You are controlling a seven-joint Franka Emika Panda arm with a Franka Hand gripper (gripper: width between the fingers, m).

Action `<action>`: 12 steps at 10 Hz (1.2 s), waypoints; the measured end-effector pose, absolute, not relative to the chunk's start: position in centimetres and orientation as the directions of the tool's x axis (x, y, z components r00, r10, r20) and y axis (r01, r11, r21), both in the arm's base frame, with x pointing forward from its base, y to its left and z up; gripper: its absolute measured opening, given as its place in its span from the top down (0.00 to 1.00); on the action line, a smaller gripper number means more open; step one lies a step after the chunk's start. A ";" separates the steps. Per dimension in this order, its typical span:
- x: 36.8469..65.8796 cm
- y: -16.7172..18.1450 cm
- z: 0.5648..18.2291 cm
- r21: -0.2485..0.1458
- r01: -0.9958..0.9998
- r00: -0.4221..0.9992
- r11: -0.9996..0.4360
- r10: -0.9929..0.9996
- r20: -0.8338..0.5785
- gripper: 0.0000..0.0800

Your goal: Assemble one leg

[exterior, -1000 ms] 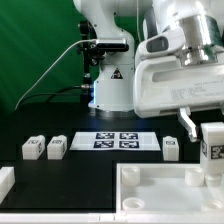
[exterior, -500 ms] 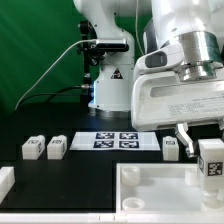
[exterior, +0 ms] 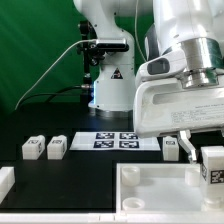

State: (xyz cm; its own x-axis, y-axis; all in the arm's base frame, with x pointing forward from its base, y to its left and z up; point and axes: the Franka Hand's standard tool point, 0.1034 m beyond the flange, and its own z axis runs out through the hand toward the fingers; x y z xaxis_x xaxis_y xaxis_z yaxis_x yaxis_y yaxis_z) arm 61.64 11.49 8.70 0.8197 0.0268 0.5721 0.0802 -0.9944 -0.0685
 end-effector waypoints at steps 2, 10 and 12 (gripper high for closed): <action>61.5 11.5 8.3 -0.067 0.081 0.821 -0.994 0.029 0.570 0.63; 61.5 11.6 8.1 -0.072 0.034 0.827 -0.997 -0.012 0.563 0.28; 61.5 11.6 8.0 -0.072 0.034 0.827 -0.997 -0.012 0.562 0.21</action>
Offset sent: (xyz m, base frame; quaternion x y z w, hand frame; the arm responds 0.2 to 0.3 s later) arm -0.0092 0.0051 -0.0233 -0.0337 0.0155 0.0012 0.9993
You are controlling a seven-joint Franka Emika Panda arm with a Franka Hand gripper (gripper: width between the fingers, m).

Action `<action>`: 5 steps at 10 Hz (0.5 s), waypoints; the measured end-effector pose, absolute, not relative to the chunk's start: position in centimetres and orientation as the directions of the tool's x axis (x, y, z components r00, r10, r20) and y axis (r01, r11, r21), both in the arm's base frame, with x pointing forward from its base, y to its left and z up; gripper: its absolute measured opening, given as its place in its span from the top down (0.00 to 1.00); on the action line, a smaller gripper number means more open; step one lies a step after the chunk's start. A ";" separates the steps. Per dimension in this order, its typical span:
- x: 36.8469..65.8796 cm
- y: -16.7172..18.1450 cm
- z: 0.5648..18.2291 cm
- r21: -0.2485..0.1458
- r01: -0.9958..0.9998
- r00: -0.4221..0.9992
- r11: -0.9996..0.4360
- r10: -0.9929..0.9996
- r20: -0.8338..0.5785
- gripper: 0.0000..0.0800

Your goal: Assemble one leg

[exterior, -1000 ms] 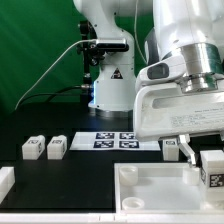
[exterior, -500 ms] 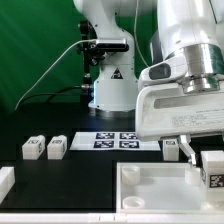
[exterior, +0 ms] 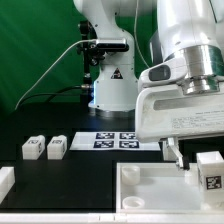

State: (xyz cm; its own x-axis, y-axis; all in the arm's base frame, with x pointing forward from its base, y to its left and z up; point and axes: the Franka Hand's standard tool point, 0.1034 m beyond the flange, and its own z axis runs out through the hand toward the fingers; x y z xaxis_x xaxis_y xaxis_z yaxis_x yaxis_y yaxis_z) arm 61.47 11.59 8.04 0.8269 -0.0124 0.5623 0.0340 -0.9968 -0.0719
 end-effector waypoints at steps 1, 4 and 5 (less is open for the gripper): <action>61.5 11.6 8.0 -0.072 0.034 0.827 -0.997 -0.012 0.562 0.19; 61.5 11.6 8.0 -0.072 0.034 0.827 -0.997 -0.012 0.562 0.19; 61.5 11.6 8.0 -0.072 0.034 0.827 -0.997 -0.012 0.562 0.19</action>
Offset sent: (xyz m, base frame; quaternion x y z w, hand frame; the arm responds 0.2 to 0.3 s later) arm 0.0000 0.0000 0.0000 0.0000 0.0000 0.0000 1.0000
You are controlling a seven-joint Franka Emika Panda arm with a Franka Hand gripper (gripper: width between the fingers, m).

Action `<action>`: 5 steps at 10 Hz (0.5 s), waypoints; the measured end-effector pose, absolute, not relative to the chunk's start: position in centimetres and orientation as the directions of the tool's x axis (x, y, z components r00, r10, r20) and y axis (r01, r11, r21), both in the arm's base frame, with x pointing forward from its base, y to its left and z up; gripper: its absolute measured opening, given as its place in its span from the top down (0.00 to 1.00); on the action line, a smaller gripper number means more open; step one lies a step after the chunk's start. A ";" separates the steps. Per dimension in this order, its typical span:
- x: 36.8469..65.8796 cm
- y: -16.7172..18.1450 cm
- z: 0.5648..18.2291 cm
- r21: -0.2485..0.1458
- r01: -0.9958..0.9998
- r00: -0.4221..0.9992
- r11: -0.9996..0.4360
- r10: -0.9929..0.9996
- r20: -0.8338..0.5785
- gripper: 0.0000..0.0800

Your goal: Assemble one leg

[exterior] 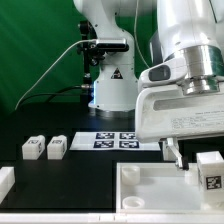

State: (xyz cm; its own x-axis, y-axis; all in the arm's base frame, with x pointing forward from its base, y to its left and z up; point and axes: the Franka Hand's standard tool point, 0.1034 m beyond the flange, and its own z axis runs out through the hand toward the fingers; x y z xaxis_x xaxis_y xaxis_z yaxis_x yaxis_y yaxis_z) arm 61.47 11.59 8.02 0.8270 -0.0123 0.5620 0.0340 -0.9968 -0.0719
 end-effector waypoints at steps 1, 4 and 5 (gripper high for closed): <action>61.5 11.6 8.0 -0.072 0.034 0.827 -0.997 -0.012 0.562 0.19; 62.7 10.7 9.7 -0.091 0.019 0.870 -0.996 -0.028 0.492 0.19; 63.4 10.5 10.2 -0.097 0.016 0.879 -0.995 -0.032 0.475 0.19</action>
Offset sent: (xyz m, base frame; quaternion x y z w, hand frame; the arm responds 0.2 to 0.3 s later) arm 0.0246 -0.0210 0.0368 -0.0046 -0.0740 0.0024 0.9972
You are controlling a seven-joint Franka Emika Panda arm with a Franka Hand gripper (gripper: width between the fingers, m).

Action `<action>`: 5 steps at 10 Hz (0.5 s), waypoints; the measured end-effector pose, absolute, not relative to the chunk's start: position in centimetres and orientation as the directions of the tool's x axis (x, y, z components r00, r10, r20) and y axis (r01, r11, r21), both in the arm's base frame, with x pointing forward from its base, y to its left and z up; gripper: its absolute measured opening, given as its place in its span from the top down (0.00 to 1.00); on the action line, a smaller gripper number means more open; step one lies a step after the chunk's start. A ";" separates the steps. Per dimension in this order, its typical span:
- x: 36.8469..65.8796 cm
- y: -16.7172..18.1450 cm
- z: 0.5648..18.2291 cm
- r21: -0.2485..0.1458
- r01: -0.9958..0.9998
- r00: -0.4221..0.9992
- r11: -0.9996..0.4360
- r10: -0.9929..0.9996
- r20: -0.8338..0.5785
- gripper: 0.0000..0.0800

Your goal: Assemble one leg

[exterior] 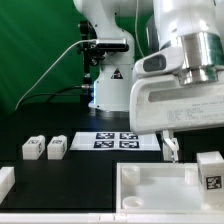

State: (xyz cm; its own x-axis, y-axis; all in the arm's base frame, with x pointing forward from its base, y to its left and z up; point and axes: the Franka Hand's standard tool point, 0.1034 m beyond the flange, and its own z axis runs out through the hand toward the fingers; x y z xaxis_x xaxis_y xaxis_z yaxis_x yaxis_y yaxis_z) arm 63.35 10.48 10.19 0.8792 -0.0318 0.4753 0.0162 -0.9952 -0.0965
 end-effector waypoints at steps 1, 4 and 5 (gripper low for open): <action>63.1 10.7 9.6 -0.114 0.015 0.927 -0.993 -0.029 0.374 0.19; 63.0 10.5 9.2 -0.151 0.001 0.997 -0.989 -0.011 0.080 0.19; 62.7 10.7 9.0 -0.158 -0.005 0.999 -0.987 0.000 -0.032 0.19</action>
Offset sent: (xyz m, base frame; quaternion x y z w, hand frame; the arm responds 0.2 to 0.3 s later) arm 0.0071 -0.0031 -0.0143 0.0032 -0.2721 0.0124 0.9622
